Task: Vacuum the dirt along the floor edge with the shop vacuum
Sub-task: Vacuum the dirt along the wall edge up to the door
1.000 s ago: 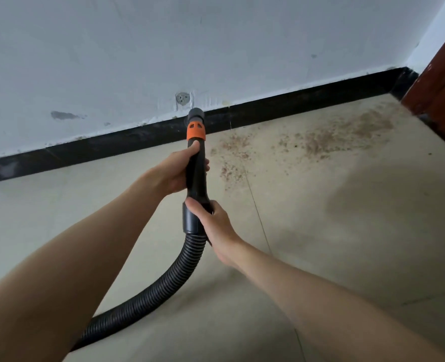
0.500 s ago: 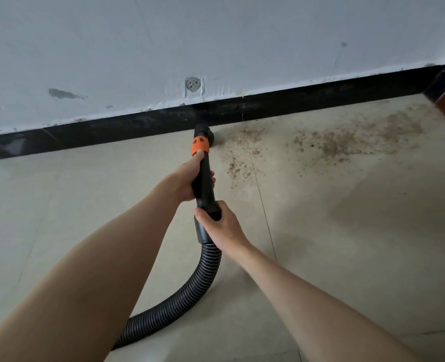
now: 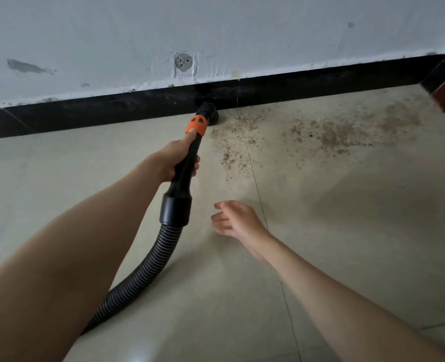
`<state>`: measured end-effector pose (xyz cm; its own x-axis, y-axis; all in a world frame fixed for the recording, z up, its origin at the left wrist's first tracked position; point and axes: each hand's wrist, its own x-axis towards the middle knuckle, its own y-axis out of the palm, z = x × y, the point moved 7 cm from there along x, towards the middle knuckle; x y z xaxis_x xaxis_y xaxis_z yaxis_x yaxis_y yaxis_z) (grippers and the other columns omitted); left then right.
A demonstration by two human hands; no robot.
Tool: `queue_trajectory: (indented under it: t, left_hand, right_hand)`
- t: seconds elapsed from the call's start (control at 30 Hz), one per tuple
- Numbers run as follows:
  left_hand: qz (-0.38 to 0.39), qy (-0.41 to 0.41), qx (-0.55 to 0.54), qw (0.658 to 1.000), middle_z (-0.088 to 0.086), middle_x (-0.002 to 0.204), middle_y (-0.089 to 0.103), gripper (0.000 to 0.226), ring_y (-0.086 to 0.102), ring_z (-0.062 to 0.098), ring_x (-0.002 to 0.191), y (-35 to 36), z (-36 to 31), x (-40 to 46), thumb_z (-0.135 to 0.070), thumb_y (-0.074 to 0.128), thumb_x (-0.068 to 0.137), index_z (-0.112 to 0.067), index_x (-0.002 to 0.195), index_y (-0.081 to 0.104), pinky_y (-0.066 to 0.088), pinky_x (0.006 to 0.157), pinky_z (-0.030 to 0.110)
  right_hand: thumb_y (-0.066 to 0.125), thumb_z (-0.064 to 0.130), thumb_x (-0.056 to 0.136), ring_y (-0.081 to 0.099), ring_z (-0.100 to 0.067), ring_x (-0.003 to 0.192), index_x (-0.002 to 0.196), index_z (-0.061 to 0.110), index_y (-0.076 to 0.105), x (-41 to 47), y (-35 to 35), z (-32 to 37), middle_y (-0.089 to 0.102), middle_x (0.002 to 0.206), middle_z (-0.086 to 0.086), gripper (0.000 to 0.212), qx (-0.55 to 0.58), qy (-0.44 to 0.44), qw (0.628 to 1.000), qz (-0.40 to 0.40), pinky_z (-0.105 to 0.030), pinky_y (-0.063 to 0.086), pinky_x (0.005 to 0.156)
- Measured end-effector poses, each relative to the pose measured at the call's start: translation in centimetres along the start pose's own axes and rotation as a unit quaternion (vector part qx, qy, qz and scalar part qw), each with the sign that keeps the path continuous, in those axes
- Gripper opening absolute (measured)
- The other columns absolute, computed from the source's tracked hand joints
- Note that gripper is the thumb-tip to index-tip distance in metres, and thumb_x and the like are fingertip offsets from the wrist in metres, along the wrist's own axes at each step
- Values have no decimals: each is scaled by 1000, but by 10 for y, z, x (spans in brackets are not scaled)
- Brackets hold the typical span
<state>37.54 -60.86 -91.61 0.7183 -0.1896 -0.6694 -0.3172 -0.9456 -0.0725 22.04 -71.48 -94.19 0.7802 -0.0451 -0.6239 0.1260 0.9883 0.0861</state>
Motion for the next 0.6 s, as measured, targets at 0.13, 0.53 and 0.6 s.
queue_trajectory:
  t: [0.13, 0.53, 0.6]
  left_hand:
    - [9, 3, 6, 1000, 6, 67, 51, 48, 51, 15, 42, -2, -3, 6, -55, 39, 96, -8, 100, 45, 46, 44, 23]
    - [43, 18, 13, 999, 7, 64, 49, 43, 48, 17, 45, -2, 45, -46, -54, 38, 96, -12, 95, 47, 45, 47, 25]
    - [47, 15, 5, 999, 7, 62, 48, 44, 46, 17, 44, -5, 55, -58, -53, 38, 97, -11, 93, 46, 44, 45, 24]
  right_hand:
    - [45, 7, 96, 59, -20, 73, 114, -3, 60, 17, -12, 19, 62, 82, -12, 25, 38, 12, 999, -35, -24, 52, 68]
    - [59, 41, 93, 61, -18, 79, 107, 5, 62, 82, 26, 82, 65, 90, -7, 39, -19, -23, 995, -98, -26, 50, 66]
    - [65, 38, 90, 60, -18, 79, 107, 5, 63, 83, 32, 71, 67, 97, -10, 37, 10, -7, 996, -88, -26, 46, 61]
